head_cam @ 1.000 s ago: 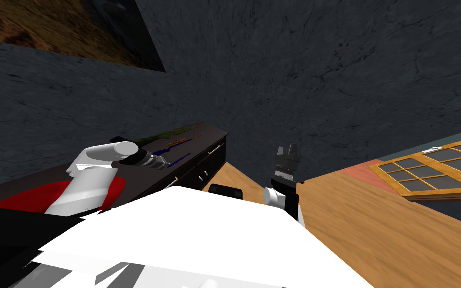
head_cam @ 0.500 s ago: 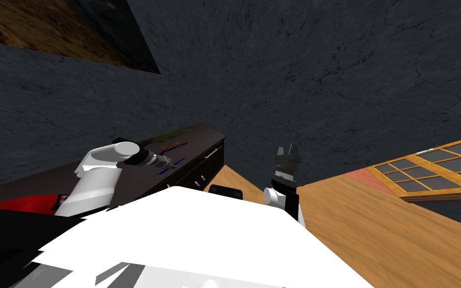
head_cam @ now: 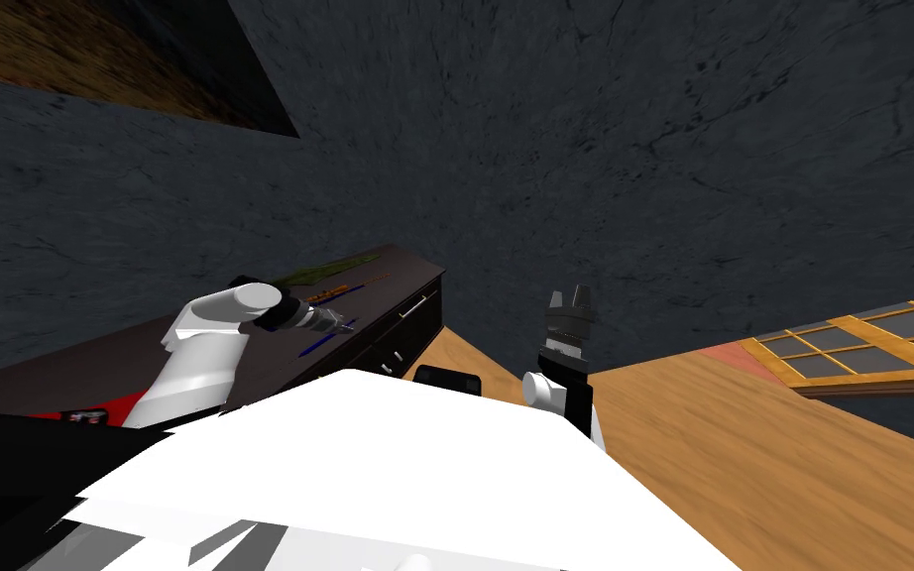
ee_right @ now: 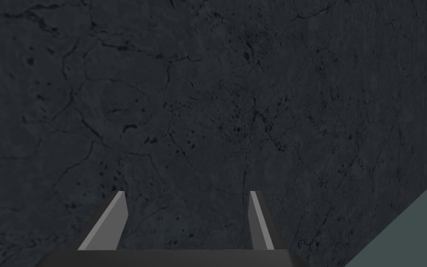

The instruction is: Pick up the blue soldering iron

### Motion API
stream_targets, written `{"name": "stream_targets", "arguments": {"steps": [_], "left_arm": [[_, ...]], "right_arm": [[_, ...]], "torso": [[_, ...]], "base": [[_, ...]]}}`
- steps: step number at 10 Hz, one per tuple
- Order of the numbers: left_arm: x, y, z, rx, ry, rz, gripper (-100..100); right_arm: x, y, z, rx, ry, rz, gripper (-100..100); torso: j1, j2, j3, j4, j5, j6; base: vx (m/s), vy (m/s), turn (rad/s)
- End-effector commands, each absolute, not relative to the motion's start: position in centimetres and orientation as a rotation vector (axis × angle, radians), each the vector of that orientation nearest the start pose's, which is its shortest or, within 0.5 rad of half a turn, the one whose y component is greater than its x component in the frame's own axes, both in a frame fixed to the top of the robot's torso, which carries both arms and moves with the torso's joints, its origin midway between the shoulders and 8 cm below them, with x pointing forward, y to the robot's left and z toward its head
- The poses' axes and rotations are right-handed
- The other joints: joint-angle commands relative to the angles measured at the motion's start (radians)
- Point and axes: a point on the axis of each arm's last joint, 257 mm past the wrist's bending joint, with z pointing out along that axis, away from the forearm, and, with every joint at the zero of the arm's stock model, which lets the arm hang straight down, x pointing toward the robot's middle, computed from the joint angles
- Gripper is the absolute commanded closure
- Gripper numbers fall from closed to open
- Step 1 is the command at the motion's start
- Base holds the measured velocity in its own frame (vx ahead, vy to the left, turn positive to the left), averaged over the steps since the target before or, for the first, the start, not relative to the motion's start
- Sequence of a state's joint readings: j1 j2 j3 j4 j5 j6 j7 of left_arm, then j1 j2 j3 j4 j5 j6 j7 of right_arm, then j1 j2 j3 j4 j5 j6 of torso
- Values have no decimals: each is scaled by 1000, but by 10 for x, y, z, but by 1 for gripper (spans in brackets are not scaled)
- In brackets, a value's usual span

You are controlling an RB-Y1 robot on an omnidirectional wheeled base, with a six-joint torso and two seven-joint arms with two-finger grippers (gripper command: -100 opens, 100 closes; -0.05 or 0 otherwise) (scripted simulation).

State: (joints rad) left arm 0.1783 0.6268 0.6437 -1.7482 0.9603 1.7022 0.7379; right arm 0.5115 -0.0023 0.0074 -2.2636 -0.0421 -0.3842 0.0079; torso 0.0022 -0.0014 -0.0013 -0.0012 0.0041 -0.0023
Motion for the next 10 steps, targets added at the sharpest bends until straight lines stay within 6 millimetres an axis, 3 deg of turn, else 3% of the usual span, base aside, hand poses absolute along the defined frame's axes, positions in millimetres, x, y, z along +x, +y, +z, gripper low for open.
{"name": "stream_targets", "arguments": {"steps": [1,2,3,7,8,9,10], "left_arm": [[278,481,-313,-3105,694,-594,-100],[276,482,-310,-3109,694,-590,-100],[277,482,-310,-3107,694,-593,100],[277,482,-310,-3106,695,-594,100],[277,482,-310,-3106,695,-594,0],[274,480,-301,-3113,697,-588,100],[272,480,-297,-3115,698,-585,100]], "right_arm": [[364,-287,-10,797,688,1291,0],[364,-287,-10,797,688,1291,0],[364,-287,-10,797,688,1291,0],[364,-287,-10,797,688,1291,0],[364,-287,-10,797,688,1291,0],[364,-287,-10,797,688,1291,0],[364,-287,-10,797,688,1291,0]], "torso": [[0,0,0,0,0,0],[0,1,0,0,0,0],[1,1,0,0,0,0],[1,0,0,0,1,0],[1,0,0,0,1,0],[1,0,0,0,1,0],[2,0,0,0,0,0]], "base": [[-15,-21,-15],[-7,-9,-3],[0,0,0],[0,0,0],[0,0,0],[9,17,25],[11,28,23]]}}
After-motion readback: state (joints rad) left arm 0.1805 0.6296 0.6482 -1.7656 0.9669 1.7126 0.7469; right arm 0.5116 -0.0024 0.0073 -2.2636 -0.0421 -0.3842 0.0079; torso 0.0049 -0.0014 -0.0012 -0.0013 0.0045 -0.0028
